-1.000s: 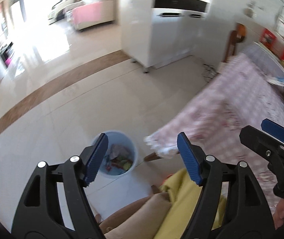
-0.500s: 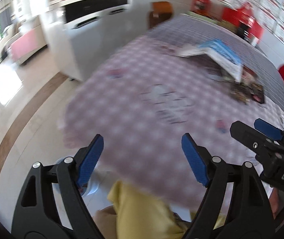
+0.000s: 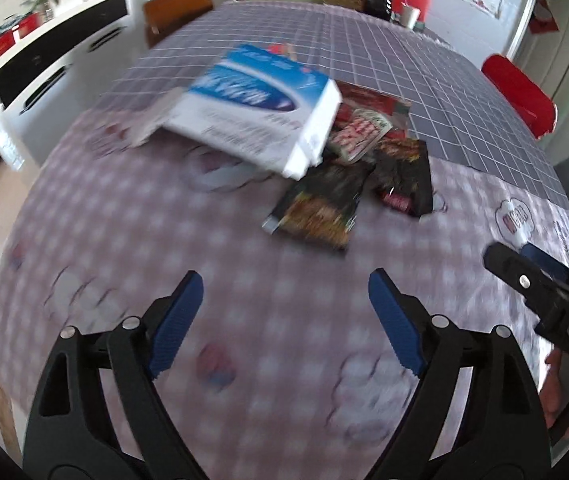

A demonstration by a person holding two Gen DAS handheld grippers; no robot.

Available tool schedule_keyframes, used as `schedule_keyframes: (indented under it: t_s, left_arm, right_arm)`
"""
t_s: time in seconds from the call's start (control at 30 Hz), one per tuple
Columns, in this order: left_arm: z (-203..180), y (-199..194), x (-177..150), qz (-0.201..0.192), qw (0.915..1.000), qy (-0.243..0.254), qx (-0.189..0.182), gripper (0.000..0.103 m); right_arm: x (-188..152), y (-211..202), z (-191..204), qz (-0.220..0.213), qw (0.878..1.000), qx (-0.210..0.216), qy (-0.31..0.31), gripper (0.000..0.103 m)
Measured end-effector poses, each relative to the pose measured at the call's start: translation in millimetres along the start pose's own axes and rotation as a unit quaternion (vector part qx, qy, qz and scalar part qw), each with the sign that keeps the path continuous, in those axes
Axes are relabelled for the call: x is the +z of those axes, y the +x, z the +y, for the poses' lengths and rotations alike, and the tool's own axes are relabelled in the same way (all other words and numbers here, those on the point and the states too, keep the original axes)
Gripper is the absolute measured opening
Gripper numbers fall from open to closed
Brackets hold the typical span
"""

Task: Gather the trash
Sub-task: 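Move both open grippers back over the table trash, then grasp a dark snack packet with the left gripper while the right grasps another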

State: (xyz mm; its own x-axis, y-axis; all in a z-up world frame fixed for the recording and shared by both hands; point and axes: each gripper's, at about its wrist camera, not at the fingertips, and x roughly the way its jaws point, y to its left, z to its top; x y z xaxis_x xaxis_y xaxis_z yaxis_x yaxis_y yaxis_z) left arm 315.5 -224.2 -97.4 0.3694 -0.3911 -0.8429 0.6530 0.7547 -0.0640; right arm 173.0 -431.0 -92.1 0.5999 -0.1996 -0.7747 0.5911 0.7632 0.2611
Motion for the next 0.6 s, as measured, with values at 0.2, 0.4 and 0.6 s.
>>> schedule_keyframes:
  t_s: [0.2, 0.4, 0.6]
  left_arm:
    - [-13.3, 41.8, 28.8, 0.026, 0.9989, 0.022, 0.031, 0.083]
    - [-16.7, 41.8, 32.7, -0.019, 0.9989, 0.039, 0.014, 0.05]
    - [-5.7, 27.5, 19.3, -0.03, 0.9985, 0.038, 0.025, 0.016]
  right_arm:
    - [13.4, 2.6, -19.5, 0.004, 1.0, -0.017, 0.002, 0.088]
    - [31.6, 17.1, -5.3, 0.017, 1.0, -0.01, -0.006, 0.088]
    - [52.4, 47.0, 36.7, 0.05, 0.998, 0.012, -0.046, 0.088]
